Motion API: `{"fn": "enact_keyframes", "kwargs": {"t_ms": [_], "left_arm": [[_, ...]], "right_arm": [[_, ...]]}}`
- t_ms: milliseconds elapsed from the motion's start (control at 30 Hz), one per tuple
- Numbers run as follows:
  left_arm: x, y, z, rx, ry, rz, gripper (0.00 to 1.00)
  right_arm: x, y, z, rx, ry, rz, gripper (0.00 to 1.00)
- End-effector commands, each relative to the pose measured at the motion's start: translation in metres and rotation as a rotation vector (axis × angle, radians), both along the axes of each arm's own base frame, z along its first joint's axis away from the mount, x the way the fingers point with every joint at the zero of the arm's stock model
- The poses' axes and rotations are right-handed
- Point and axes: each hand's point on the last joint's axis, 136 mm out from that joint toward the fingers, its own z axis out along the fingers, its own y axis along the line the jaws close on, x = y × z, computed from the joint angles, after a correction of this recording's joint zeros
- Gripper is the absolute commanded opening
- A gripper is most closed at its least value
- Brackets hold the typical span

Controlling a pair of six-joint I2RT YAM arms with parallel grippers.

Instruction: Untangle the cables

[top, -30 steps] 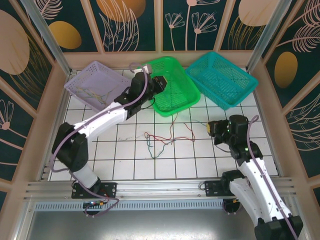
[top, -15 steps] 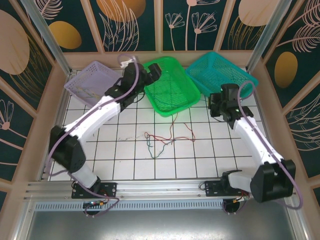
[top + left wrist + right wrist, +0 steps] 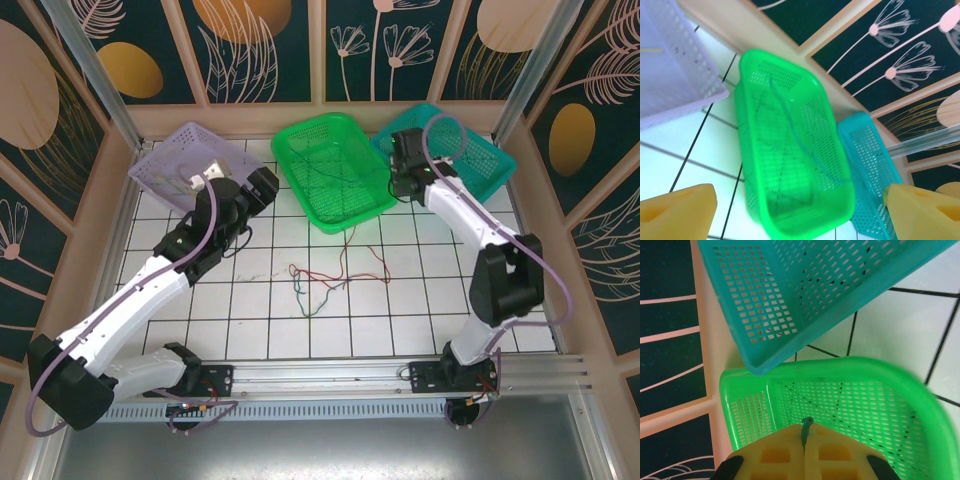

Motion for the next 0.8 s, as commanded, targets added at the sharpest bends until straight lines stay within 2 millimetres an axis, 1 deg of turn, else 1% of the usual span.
{"fn": "enact_keyframes", "kwargs": {"t_ms": [0,100,200,233,267,333,367,400,467,567,600,700,767], "left_arm": [[-0.011,0.001,-0.001,-0.041,0.016,-0.003,0.87],[-0.014,0.0,0.001,-0.049,0.019,-0.013,0.87],[-0.018,-0.005,0.0,-0.052,0.023,-0.027,0.86],[-0.019,-0.007,0.0,-0.055,0.025,-0.032,0.86],[-0.02,-0.01,-0.001,-0.055,0.028,-0.037,0.86],[-0.023,-0.013,-0.017,-0.037,0.06,-0.042,0.86],[-0.024,-0.015,-0.022,-0.032,0.069,-0.042,0.86],[-0.026,-0.017,-0.027,-0.029,0.078,-0.047,0.86],[-0.027,-0.02,-0.038,-0.026,0.098,-0.051,0.87],[-0.03,-0.027,-0.054,-0.023,0.129,-0.064,0.87],[-0.031,-0.029,-0.059,-0.019,0.142,-0.068,0.87],[-0.034,-0.037,-0.076,-0.009,0.176,-0.083,0.86],[-0.038,-0.042,-0.089,-0.002,0.202,-0.093,0.86]], "right_arm": [[0.007,0.008,-0.016,-0.068,0.062,-0.046,0.0],[0.013,0.023,-0.039,-0.064,0.12,-0.034,0.0],[0.018,0.036,-0.051,-0.056,0.134,0.001,0.0],[0.019,0.04,-0.053,-0.049,0.139,0.027,0.02],[0.018,0.043,-0.051,-0.047,0.138,0.049,0.13],[0.017,0.049,-0.041,-0.037,0.112,0.102,0.33],[0.015,0.052,-0.035,-0.033,0.092,0.135,0.43],[0.011,0.055,-0.026,-0.032,0.074,0.166,0.5],[0.003,0.057,-0.01,-0.043,0.045,0.218,0.59],[-0.014,0.052,0.022,-0.094,-0.008,0.274,0.65],[-0.021,0.047,0.034,-0.11,-0.034,0.288,0.65],[-0.048,0.031,0.056,-0.16,-0.083,0.312,0.65],[-0.068,0.02,0.065,-0.198,-0.11,0.336,0.64]]}}
